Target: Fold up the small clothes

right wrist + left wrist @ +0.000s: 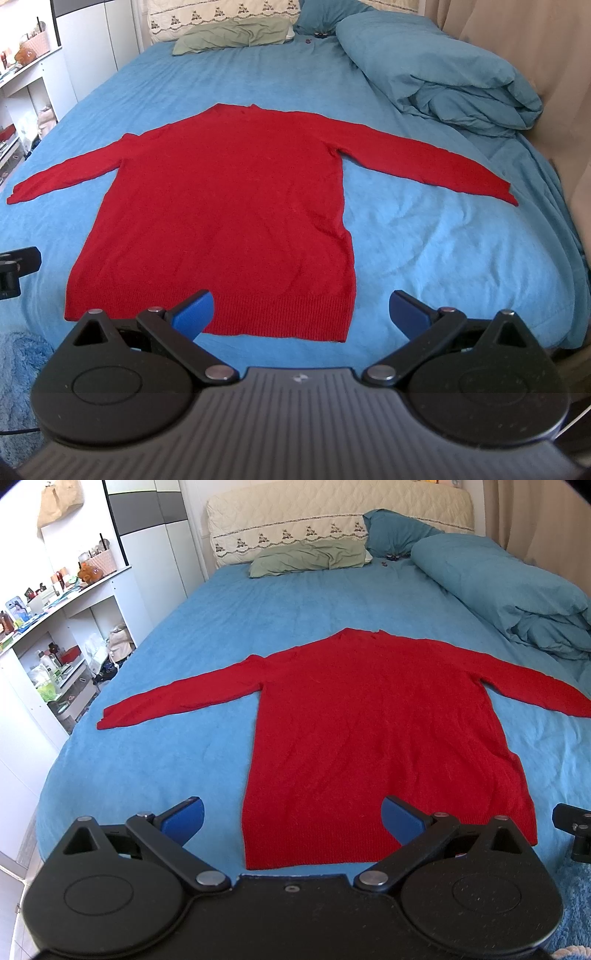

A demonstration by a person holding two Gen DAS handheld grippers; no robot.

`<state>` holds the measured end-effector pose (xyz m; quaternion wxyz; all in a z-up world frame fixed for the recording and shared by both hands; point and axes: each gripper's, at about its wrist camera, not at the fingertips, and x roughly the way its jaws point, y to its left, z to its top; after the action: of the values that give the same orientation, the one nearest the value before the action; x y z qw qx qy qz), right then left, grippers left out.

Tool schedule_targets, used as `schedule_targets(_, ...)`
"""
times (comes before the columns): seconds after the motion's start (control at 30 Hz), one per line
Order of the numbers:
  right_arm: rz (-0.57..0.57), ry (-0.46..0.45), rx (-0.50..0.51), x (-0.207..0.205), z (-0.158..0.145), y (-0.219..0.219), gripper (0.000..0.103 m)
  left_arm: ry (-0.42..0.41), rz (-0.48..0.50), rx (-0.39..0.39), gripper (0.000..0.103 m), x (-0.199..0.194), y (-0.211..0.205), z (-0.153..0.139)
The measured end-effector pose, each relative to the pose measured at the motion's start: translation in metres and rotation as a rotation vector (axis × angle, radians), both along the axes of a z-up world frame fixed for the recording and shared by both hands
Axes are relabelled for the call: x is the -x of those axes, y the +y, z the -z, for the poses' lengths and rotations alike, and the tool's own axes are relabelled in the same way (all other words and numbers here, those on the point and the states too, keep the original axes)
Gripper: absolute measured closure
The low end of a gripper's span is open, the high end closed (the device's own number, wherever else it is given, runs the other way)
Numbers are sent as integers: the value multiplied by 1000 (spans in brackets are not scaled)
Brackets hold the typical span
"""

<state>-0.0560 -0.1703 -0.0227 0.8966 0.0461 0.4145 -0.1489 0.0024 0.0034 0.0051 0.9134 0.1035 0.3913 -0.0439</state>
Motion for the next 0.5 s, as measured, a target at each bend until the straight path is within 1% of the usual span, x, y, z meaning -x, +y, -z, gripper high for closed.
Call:
schedule_targets(0.3,0,-3,-1,-1,-1,2,0,-9,-2,2,0,0,2,-5)
schedule_targets(0.4,13,-12,-1,-2,-5,0,0,-35,21,24,0,-1,-5,-15)
schedule_targets(0.5,36,-33,-12,-5,-12,-13,0,-64,63,42,0,-11,-21,-26)
